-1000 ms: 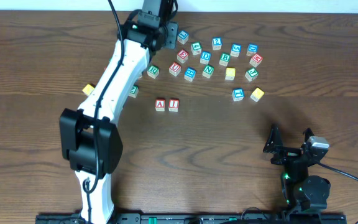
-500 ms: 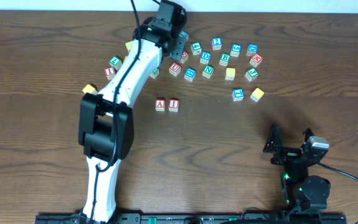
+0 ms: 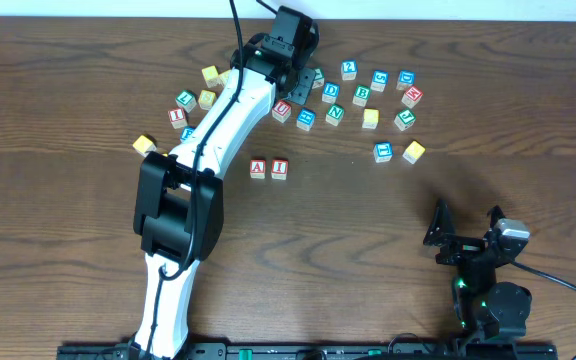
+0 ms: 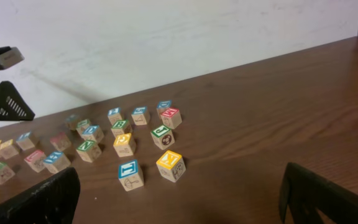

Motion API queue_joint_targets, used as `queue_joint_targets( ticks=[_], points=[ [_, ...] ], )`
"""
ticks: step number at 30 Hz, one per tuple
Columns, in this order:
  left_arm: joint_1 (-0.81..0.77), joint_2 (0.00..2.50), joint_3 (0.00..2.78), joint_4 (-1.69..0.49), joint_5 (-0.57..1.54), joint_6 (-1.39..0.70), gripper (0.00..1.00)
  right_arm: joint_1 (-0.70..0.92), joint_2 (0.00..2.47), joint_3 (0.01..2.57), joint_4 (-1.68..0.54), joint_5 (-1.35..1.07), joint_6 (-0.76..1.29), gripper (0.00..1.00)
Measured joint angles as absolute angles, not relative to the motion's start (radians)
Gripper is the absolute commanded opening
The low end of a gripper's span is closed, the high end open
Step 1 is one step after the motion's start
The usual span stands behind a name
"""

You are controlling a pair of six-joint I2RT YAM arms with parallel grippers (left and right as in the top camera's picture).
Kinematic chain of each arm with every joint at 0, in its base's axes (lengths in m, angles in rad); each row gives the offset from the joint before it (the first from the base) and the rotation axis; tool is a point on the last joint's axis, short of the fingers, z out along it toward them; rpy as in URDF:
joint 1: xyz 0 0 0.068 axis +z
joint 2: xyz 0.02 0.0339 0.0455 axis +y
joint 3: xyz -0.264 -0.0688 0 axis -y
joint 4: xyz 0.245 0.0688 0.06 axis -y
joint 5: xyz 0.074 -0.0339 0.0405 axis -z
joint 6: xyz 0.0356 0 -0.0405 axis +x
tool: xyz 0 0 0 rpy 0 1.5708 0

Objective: Spell out AI2
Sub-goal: 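Release the I block and move the left gripper back over the blocks, then move the left gripper over the blue 2 block in the pile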

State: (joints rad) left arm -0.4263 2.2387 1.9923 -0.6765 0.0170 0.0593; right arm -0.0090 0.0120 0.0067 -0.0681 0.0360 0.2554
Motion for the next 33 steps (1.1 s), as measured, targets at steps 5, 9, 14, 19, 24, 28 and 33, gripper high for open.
queue_joint_targets(
  ticks=[5, 9, 14, 19, 24, 28, 33],
  points=[
    [-0.427, 2.239, 1.992, -0.683, 0.017, 0.032, 0.47, -0.009, 0.012, 0.007, -0.068, 0.036, 0.255, 0.99],
    [-0.427, 2.239, 1.992, -0.683, 0.017, 0.005, 0.47, -0.009, 0.012, 0.007, -0.068, 0.036, 0.255, 0.99],
    [-0.427, 2.239, 1.992, -0.694, 0.017, -0.032, 0.47, -0.009, 0.012, 0.007, -0.068, 0.036, 0.255, 0.99],
    [-0.427, 2.239, 1.992, -0.694, 0.017, -0.079, 0.47, -0.009, 0.012, 0.007, -0.068, 0.036, 0.255, 0.99],
    [-0.427, 2.239, 1.992, -0.677, 0.017, -0.094, 0.48, -0.009, 0.012, 0.007, -0.068, 0.036, 0.255, 0.99],
    [-0.427, 2.239, 1.992, -0.661, 0.017, -0.101, 0.49, -0.009, 0.012, 0.007, -0.068, 0.036, 0.255, 0.99],
    [-0.426, 2.239, 1.992, -0.643, 0.012, -0.101, 0.49, -0.009, 0.012, 0.007, -0.068, 0.036, 0.255, 0.99]
  ],
)
